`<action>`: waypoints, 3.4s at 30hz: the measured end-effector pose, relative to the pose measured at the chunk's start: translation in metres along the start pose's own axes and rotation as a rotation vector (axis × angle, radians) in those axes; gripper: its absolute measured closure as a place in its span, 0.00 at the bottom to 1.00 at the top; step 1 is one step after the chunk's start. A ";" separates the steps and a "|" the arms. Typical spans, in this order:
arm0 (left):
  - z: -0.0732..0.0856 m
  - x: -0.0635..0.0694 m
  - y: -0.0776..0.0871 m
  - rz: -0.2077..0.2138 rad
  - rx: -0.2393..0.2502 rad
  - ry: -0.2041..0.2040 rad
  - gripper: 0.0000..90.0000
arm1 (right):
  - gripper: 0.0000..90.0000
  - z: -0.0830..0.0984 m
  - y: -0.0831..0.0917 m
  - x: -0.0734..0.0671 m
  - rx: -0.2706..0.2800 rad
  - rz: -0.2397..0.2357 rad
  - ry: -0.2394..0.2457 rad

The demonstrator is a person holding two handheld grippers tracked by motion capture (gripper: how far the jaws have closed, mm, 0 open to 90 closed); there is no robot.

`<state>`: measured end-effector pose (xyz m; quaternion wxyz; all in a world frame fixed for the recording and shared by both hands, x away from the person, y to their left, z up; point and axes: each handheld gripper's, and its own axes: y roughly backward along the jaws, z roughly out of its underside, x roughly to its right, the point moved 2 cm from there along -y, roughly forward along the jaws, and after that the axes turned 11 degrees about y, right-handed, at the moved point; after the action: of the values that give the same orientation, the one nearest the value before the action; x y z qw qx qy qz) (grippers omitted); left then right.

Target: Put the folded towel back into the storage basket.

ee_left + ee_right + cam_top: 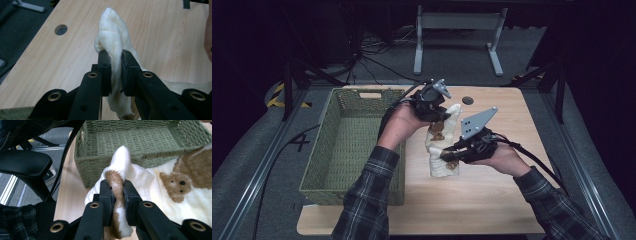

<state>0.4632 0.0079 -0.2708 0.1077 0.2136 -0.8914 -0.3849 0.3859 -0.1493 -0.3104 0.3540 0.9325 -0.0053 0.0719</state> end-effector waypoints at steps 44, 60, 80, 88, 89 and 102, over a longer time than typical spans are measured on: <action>0.125 -0.050 0.051 -0.025 0.098 0.163 0.89 | 0.89 -0.070 -0.155 0.008 -0.006 -0.118 -0.011; 0.131 -0.056 0.042 -0.027 0.076 0.207 0.89 | 0.64 -0.052 -0.156 0.008 -0.053 -0.108 -0.024; 0.120 -0.087 0.032 -0.097 0.000 0.286 0.89 | 0.48 -0.008 -0.065 0.022 -0.008 0.024 -0.052; 0.122 -0.103 0.018 -0.105 -0.041 0.308 0.88 | 0.48 0.021 -0.042 0.020 -0.009 0.057 -0.078; 0.123 -0.104 0.016 -0.102 -0.046 0.310 0.88 | 0.48 0.021 -0.042 0.020 -0.009 0.057 -0.078; 0.111 -0.111 0.012 -0.149 0.023 0.288 0.52 | 0.46 0.046 -0.020 0.023 -0.009 0.093 -0.113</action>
<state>0.5185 0.1381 -0.3404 0.2033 0.3334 -0.8528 -0.3469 0.4157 -0.1637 -0.3544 0.3538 0.9321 -0.0692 0.0354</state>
